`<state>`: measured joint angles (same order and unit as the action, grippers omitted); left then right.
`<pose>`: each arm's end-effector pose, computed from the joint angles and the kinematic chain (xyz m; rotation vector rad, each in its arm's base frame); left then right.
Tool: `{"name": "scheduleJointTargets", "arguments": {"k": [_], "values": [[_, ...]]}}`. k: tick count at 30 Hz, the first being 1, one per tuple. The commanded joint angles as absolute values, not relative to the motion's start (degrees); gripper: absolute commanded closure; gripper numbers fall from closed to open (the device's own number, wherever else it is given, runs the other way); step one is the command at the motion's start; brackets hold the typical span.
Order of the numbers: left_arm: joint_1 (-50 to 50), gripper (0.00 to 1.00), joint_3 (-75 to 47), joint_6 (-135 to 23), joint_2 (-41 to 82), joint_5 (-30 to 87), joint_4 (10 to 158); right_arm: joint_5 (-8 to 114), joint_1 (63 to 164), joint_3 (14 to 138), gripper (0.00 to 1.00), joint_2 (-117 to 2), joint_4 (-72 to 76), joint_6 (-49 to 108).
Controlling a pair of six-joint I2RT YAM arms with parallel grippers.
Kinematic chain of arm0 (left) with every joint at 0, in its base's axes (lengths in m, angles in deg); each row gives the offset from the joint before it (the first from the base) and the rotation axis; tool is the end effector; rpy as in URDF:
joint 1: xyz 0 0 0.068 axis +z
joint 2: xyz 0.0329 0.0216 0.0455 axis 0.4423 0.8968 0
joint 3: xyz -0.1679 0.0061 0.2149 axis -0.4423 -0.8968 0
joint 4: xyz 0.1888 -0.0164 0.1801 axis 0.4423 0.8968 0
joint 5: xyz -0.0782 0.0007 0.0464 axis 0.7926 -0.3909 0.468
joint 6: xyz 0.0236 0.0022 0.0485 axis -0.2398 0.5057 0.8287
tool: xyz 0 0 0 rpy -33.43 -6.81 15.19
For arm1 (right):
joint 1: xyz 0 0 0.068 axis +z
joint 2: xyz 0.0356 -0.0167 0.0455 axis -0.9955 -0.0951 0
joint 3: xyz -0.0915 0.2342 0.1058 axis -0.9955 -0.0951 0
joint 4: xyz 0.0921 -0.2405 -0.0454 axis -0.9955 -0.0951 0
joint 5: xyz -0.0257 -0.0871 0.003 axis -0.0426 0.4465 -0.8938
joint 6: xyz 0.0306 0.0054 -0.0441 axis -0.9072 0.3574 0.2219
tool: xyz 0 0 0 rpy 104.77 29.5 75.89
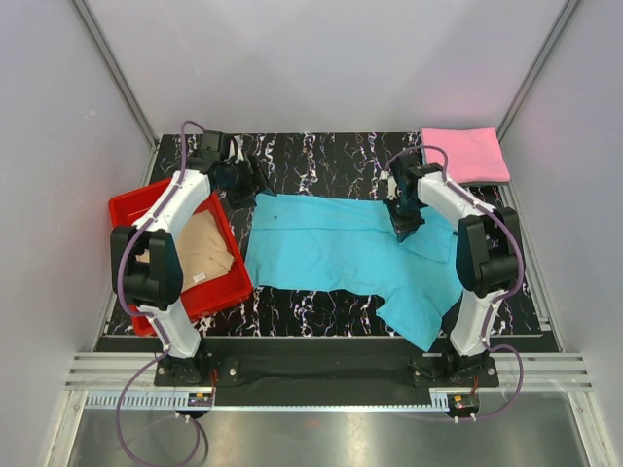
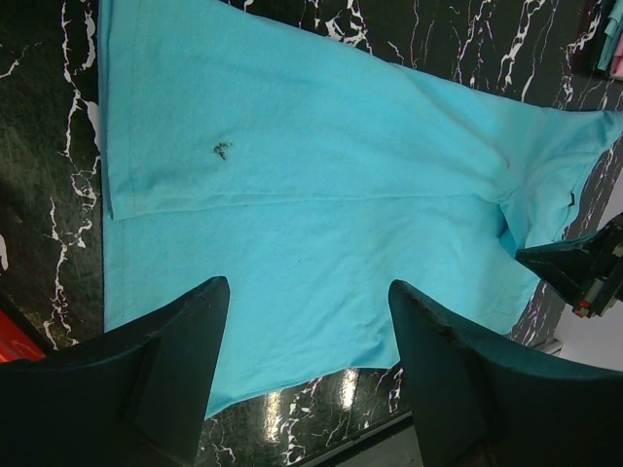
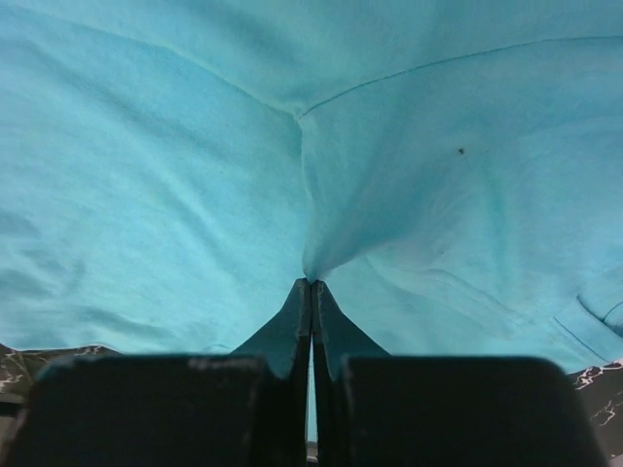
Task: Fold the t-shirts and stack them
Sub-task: Fold the tshirt
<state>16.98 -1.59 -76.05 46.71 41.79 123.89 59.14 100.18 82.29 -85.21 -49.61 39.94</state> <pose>0.3786 -0.0750 0.2734 -0.3448 2.5676 -0.7496 0.3573 0.1008 0.1977 -0.5027 2.9123 0.0599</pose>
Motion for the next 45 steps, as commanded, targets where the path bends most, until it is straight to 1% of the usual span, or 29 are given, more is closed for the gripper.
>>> {"name": "scheduleJointTargets", "arguments": {"k": [1, 5, 9, 10, 11, 13, 14, 15, 17, 18, 20, 22, 25, 28, 31, 34, 36, 39, 45], "values": [[16.4, 0.28, -2.1, -76.1, 46.1, 42.2, 122.0, 57.7, 100.6, 87.7, 1.0, -87.5, -52.6, 35.0], [14.9, 0.28, -1.9, -75.7, 45.8, 41.4, 122.2, 55.3, 100.5, 88.7, 0.99, -90.5, -53.0, 31.5], [12.4, 0.28, -2.4, -76.0, 45.3, 41.7, 121.8, 51.7, 100.6, 87.5, 0.9, -87.8, -51.3, 29.3], [11.1, 0.29, -2.8, -76.1, 44.9, 42.0, 121.4, 51.0, 100.5, 87.5, 0.87, -86.9, -51.0, 28.8], [10.3, 0.3, -4.0, -77.1, 44.0, 42.3, 119.3, 51.0, 100.5, 87.8, 0.78, -85.2, -51.0, 27.9], [7.0, 0.31, -5.9, -78.3, 42.8, 43.9, 116.0, 51.2, 99.8, 88.7, 0.75, -83.6, -51.3, 24.7], [5.8, 0.32, -7.1, -79.9, 41.9, 44.7, 112.8, 51.3, 99.0, 88.9, 0.68, -81.9, -51.6, 23.3], [2.9, 0.32, -7.5, -80.6, 41.8, 44.9, 111.3, 51.7, 98.1, 88.7, 0.67, -81.0, -51.8, 19.9], [-0.2, 0.33, -7.6, -82.3, 42.1, 44.1, 108.2, 51.5, 93.1, 86.2, 0.67, -77.4, -50.8, 16.2], [-3.3, 0.33, -7.6, -82.7, 42.3, 43.5, 107.1, 51.6, 90.9, 84.9, 0.67, -75.9, -50.1, 12.8], [-6.2, 0.34, -7.5, -84.0, 43.7, 41.9, 103.9, 53.9, 84.9, 80.7, 0.67, -72.3, -47.5, 10.3], [-9.8, 0.34, -7.5, -86.0, 45.9, 41.1, 99.8, 55.3, 79.5, 79.3, 0.67, -71.4, -45.7, 9.3], [-13.1, 0.38, -7.5, -88.7, 50.3, 40.8, 95.1, 50.4, 73.3, 78.3, 0.67, -72.0, -41.9, 11.8], [-15.0, 0.41, -5.4, -90.2, 55.3, 40.7, 90.8, 52.3, 71.2, 77.5, 0.67, -73.9, -42.8, 9.8], [-16.1, 0.41, -1.8, -89.9, 59.8, 41.0, 91.0, 54.5, 69.5, 73.5, 0.68, -73.2, -42.0, 6.9], [-16.6, 0.4, -0.3, -89.6, 62.6, 41.6, 90.4, 54.1, 68.6, 69.4, 0.69, -71.8, -40.4, 6.5], [-16.9, 0.4, -0.3, -89.5, 63.5, 42.1, 88.3, 55.6, 68.5, 67.1, 0.69, -71.6, -40.2, 6.7], [-17.4, 0.4, 0.6, -89.6, 65.8, 43.5, 84.3, 54.6, 68.2, 63.3, 0.69, -71.5, -37.5, 6.2], [-19.4, 0.41, 5.5, -87.8, 70.5, 43.1, 83.1, 56.6, 67.8, 58.8, 0.66, -68.2, -35.4, 4.2]]}}
